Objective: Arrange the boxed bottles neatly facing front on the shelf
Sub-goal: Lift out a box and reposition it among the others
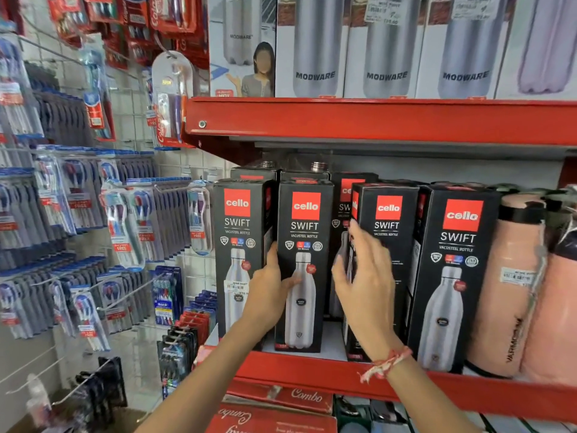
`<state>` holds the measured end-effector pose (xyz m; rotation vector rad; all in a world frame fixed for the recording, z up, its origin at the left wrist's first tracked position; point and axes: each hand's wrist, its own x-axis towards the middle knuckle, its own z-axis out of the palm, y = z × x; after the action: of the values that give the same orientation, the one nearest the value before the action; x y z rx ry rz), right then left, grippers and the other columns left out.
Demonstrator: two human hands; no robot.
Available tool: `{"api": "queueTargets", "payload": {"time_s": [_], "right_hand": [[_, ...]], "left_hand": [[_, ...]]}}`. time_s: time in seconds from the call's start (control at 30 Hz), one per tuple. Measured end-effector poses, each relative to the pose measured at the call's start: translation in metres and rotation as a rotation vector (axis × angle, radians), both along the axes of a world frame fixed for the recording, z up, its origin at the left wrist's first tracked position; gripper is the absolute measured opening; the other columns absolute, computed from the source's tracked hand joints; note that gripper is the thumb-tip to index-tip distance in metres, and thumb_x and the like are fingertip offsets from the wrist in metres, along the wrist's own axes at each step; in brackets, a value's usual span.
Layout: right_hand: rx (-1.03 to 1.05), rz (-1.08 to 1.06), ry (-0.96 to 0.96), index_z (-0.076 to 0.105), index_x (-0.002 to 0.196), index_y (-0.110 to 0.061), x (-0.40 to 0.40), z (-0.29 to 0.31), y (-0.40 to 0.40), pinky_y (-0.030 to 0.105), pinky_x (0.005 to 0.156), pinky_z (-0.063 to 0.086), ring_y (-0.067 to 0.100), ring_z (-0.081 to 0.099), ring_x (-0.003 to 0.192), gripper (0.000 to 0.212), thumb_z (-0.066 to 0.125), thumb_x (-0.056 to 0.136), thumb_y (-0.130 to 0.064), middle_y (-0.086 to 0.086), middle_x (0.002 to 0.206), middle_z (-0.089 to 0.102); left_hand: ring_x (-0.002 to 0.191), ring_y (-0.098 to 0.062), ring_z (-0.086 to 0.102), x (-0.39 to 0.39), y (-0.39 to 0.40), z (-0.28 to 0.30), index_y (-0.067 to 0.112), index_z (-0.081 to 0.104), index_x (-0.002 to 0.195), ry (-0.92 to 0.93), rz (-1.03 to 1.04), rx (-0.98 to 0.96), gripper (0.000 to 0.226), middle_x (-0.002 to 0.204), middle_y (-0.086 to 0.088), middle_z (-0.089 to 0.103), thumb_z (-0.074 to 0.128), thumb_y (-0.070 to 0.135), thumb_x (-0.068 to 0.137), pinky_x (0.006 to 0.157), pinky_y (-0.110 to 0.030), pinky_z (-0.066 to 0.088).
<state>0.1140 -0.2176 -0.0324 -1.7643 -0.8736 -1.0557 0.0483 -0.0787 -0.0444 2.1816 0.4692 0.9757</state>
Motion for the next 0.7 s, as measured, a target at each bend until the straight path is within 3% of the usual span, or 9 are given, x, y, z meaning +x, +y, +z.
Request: {"api": "queueTargets", "payload": {"time_s": [0.07, 0.13, 0.2, 0.27, 0.33, 0.47, 0.6, 0.7], "right_hand": [[0.059, -0.163, -0.009, 0.038, 0.145, -0.008, 0.002, -0.002, -0.007, 0.037, 0.103, 0.041, 0.03, 0.039, 0.124, 0.068, 0.065, 0.083, -0.019, 0.016, 0.14, 0.045], [0.04, -0.269, 0.098, 0.029, 0.148, -0.005, 0.008, -0.006, -0.011, 0.047, 0.104, 0.038, 0.037, 0.033, 0.126, 0.082, 0.069, 0.079, -0.026, 0.023, 0.148, 0.033], [-0.06, -0.32, 0.213, 0.016, 0.151, -0.006, 0.013, -0.014, -0.012, 0.055, 0.102, 0.039, 0.043, 0.03, 0.131, 0.097, 0.071, 0.076, -0.033, 0.027, 0.155, 0.02], [-0.15, -0.322, 0.285, 0.008, 0.153, -0.009, 0.014, -0.021, -0.012, 0.057, 0.1, 0.04, 0.048, 0.03, 0.131, 0.105, 0.073, 0.075, -0.036, 0.03, 0.157, 0.01], [-0.174, -0.314, 0.298, 0.007, 0.154, -0.014, 0.016, -0.025, -0.012, 0.057, 0.096, 0.043, 0.051, 0.035, 0.125, 0.107, 0.074, 0.074, -0.037, 0.033, 0.155, 0.011], [-0.142, -0.21, 0.224, 0.012, 0.154, -0.026, 0.021, -0.023, -0.024, 0.056, 0.088, 0.051, 0.048, 0.039, 0.116, 0.101, 0.076, 0.076, -0.035, 0.032, 0.146, 0.025], [-0.099, 0.045, 0.142, 0.009, 0.152, -0.039, 0.017, -0.009, -0.05, 0.036, 0.096, 0.041, 0.04, 0.032, 0.13, 0.1, 0.076, 0.078, -0.036, 0.024, 0.15, 0.021], [-0.102, 0.195, 0.064, 0.005, 0.149, -0.048, 0.016, 0.01, -0.073, 0.028, 0.104, 0.027, 0.031, 0.029, 0.136, 0.102, 0.076, 0.075, -0.042, 0.017, 0.151, 0.019]], "left_hand": [[0.104, -0.039, 0.061, -0.002, -0.002, 0.002, 0.014, 0.017, 0.151, 0.062, 0.094, 0.111, 0.075, 0.114, -0.021, 0.066, 0.061, 0.012, 0.09, 0.082, -0.04, 0.048], [0.096, -0.039, 0.062, -0.008, -0.01, 0.004, 0.01, 0.012, 0.152, 0.139, 0.202, 0.242, 0.075, 0.106, -0.021, 0.067, 0.057, 0.01, 0.091, 0.076, -0.044, 0.048], [0.1, -0.038, 0.061, -0.014, -0.02, 0.004, 0.01, 0.013, 0.152, 0.095, 0.248, 0.297, 0.072, 0.122, -0.019, 0.06, 0.056, 0.012, 0.093, 0.076, -0.043, 0.048], [0.113, -0.036, 0.058, -0.019, -0.032, 0.004, 0.01, 0.023, 0.15, -0.029, 0.245, 0.354, 0.065, 0.148, -0.014, 0.041, 0.055, 0.014, 0.093, 0.081, -0.043, 0.051], [0.12, -0.033, 0.054, -0.022, -0.043, 0.003, 0.008, 0.034, 0.144, -0.139, 0.256, 0.433, 0.056, 0.152, -0.013, 0.035, 0.055, 0.013, 0.093, 0.085, -0.045, 0.054], [0.124, -0.027, 0.052, -0.026, -0.059, 0.004, 0.009, 0.046, 0.136, -0.233, 0.217, 0.421, 0.044, 0.14, -0.009, 0.049, 0.055, 0.011, 0.093, 0.1, -0.04, 0.046], [0.114, -0.02, 0.059, -0.029, -0.068, 0.011, 0.017, 0.047, 0.135, -0.289, 0.092, 0.36, 0.043, 0.128, -0.004, 0.056, 0.056, 0.009, 0.093, 0.093, -0.04, 0.051], [0.122, -0.014, 0.053, -0.029, -0.073, 0.02, 0.021, 0.034, 0.143, -0.257, -0.016, 0.285, 0.061, 0.137, -0.002, 0.05, 0.062, 0.013, 0.09, 0.098, -0.043, 0.05]]}}
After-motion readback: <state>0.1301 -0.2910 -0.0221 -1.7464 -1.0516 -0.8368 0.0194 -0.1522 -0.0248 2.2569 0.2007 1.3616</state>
